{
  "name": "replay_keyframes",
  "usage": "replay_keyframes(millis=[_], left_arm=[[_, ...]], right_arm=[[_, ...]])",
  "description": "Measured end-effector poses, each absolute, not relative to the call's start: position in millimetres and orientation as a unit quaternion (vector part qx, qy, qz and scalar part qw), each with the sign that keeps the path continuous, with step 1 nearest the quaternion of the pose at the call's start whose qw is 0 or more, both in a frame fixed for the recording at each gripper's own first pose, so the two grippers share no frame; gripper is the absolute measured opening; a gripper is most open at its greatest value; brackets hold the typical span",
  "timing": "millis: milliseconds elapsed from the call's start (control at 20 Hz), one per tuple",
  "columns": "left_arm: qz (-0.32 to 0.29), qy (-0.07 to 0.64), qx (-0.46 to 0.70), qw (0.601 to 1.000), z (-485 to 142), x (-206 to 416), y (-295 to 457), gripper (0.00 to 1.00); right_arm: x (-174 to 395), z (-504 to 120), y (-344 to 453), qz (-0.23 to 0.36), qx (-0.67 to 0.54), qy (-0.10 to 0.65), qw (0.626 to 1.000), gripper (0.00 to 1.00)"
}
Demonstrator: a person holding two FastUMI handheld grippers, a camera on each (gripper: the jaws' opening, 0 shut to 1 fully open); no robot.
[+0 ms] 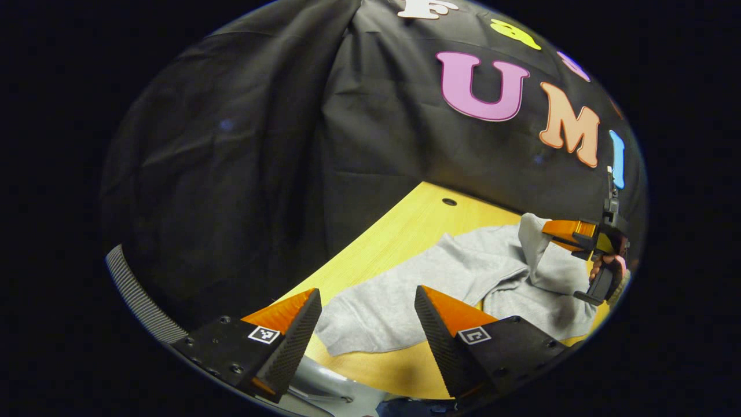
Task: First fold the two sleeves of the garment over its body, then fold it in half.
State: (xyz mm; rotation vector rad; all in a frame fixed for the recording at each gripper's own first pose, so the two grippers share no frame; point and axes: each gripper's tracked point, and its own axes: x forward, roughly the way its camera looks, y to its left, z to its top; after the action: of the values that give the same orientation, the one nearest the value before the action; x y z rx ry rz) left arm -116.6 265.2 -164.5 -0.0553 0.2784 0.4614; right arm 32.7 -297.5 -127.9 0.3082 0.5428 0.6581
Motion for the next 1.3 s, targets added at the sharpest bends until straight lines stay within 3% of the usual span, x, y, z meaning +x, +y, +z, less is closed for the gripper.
replay_keyframes(millis=[100,150,300,350,550,600,1000,1100,1300], left_arm=[[0.234,0.148,-0.029,0.96,-180,-117,275,0.95],[0.236,0.153,-0.031,0.959,-189,-117,278,0.95],[0.246,0.179,-0.036,0.952,-215,-119,285,0.95],[0.25,0.189,-0.04,0.949,-225,-120,285,0.95],[0.251,0.213,-0.055,0.943,-251,-118,283,0.95],[0.25,0.216,-0.057,0.942,-255,-116,283,0.95],[0.256,0.229,-0.033,0.938,-265,-107,288,0.95],[0.247,0.226,-0.031,0.942,-264,-100,284,0.9],[0.232,0.229,-0.031,0.945,-263,-87,280,0.57]], right_arm=[[35,-136,-306,0.316,0.147,0.271,0.897,0.29],[38,-147,-310,0.31,0.141,0.274,0.899,0.51],[42,-157,-319,0.296,0.099,0.268,0.911,0.98],[41,-154,-321,0.297,0.088,0.263,0.914,0.94],[34,-139,-332,0.295,0.07,0.249,0.92,0.98],[34,-134,-335,0.293,0.065,0.245,0.922,0.94],[19,-93,-386,0.271,0.025,0.21,0.939,0.98],[16,-83,-406,0.258,0.005,0.199,0.945,0.98],[6,-76,-446,0.232,-0.002,0.202,0.952,0.98]])
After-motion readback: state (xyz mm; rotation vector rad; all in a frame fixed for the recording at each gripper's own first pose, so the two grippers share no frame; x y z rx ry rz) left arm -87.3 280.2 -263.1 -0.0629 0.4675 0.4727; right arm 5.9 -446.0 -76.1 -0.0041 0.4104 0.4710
